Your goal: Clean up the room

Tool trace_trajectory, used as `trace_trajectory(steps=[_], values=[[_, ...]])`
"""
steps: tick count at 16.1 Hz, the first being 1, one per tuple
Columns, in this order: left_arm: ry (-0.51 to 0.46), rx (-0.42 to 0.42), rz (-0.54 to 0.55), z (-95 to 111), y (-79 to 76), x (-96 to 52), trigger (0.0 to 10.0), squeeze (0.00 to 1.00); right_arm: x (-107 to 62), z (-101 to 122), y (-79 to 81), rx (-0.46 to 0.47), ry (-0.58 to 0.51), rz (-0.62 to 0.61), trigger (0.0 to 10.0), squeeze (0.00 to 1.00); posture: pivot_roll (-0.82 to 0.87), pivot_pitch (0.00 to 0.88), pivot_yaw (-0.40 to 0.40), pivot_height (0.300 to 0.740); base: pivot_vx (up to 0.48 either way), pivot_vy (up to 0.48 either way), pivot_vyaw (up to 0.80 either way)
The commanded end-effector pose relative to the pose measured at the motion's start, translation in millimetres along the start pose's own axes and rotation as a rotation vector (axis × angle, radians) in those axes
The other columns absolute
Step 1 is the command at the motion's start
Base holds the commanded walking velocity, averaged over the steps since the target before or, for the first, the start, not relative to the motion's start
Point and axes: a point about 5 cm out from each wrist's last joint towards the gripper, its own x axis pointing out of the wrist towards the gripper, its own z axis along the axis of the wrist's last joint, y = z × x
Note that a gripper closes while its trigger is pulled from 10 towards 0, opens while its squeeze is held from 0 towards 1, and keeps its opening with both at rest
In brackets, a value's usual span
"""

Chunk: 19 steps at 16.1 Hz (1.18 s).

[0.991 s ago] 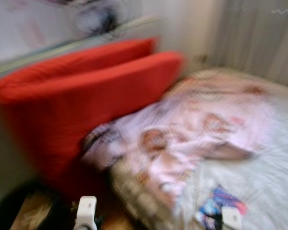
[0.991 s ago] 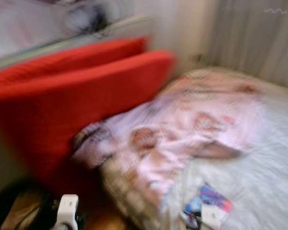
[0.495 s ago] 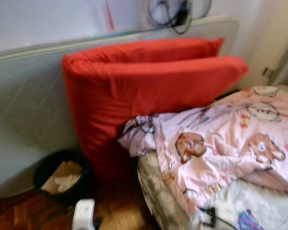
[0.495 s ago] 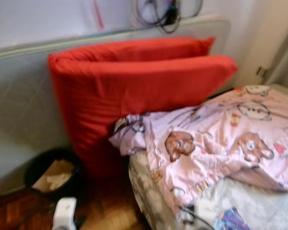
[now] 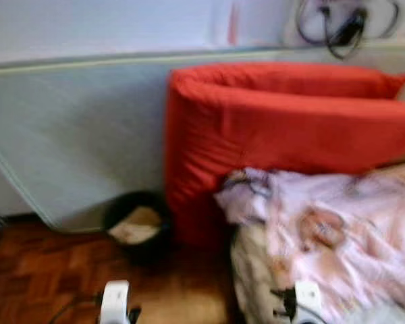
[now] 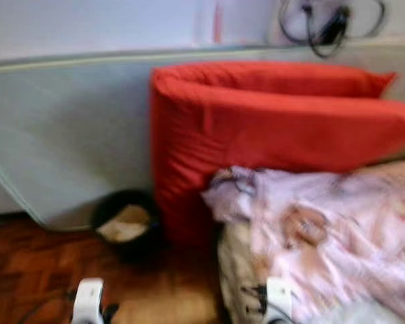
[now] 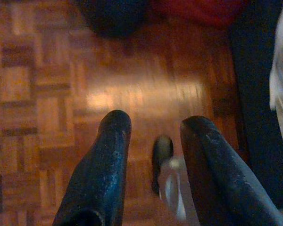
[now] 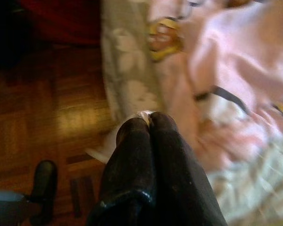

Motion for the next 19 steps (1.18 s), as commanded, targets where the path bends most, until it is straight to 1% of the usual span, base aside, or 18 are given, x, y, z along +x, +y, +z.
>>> trace_trajectory(steps=[1, 2, 6, 8, 17, 19], values=[[0.019, 0.004, 0.001, -6.0, -2.3, -1.3, 10.0, 0.00, -2.4, -5.6, -9.0, 0.002, 0.019, -0.023, 10.0, 0.00, 0.03, 0.000, -0.016, 0.740, 0.000, 0.000, 0.80], [0.020, 0.003, 0.001, -6.3, -2.4, -1.3, 10.0, 0.00, -2.4, -5.7, -9.0, 0.004, 0.019, -0.022, 10.0, 0.00, 0.03, 0.000, -0.016, 0.740, 0.000, 0.000, 0.80], [0.032, -0.017, 0.003, -8.7, -2.4, -1.8, 10.0, 0.00, -2.1, -4.5, -9.0, 0.046, 0.012, -0.018, 10.0, 0.00, 0.03, 0.000, -0.014, 0.740, 0.000, 0.000, 0.00], [0.034, -0.030, 0.005, -9.0, -2.3, -1.8, 10.0, 0.00, -2.1, -5.4, -7.8, 0.042, 0.020, -0.007, 10.0, 0.00, 0.03, 0.000, -0.015, 0.740, 0.000, 0.000, 0.00], [0.030, -0.030, 0.002, -7.8, -2.2, -1.5, 10.0, 0.00, -2.7, -7.2, -7.7, 0.050, 0.020, -0.015, 10.0, 0.00, 0.04, 0.000, -0.017, 0.740, 0.000, 0.000, 0.00], [0.028, -0.032, 0.002, -7.4, -2.5, -1.4, 10.0, 0.00, -2.9, -7.9, -7.6, 0.047, 0.025, -0.009, 10.0, 0.00, 0.04, 0.000, -0.017, 0.740, 0.000, 0.339, 0.00]])
